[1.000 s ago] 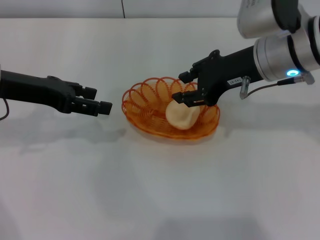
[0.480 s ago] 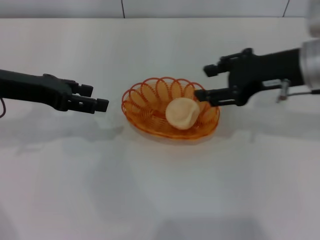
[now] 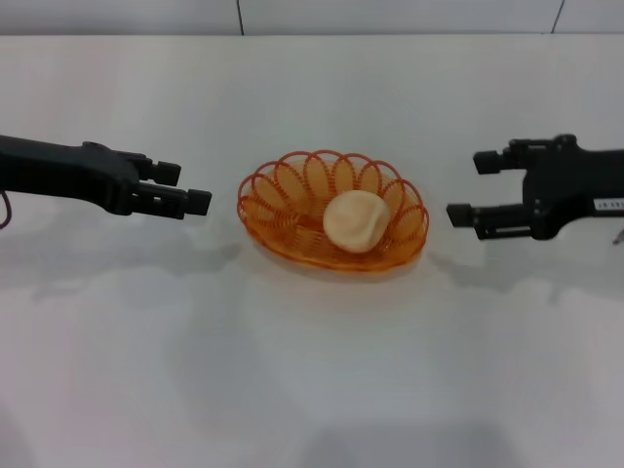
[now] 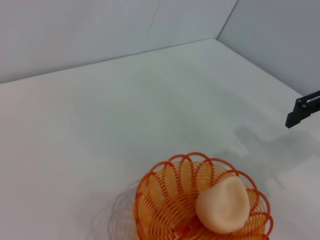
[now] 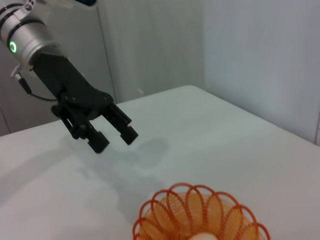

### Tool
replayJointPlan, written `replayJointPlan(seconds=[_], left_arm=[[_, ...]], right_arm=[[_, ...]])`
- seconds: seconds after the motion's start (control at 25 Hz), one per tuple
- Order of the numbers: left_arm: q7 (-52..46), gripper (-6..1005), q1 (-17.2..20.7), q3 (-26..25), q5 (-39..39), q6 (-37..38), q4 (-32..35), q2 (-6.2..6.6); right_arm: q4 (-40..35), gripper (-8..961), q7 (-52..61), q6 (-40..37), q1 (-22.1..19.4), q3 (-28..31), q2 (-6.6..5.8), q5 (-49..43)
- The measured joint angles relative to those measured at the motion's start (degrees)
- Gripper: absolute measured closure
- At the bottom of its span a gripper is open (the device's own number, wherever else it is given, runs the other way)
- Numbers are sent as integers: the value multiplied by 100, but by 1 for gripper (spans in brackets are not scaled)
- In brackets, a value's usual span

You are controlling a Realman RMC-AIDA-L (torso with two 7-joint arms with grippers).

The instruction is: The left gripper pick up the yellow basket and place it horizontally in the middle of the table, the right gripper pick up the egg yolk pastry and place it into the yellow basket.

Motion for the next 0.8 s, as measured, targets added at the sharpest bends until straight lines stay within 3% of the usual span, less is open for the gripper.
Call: replayJointPlan(seconds=[0.12,0.36,0.8], left_arm=[[45,212,-2,0,0,-8,-5,-14],[137,212,-3,0,-5,-5,-9,-52],[668,212,155,33,-310,280,-17,-65]], right_arm=[[68,319,-57,-47,-75,5,-11,-10],[248,136,-201,-327,-122,212,-12,19],[476,143,-722,-501,-171,252,-7,322]])
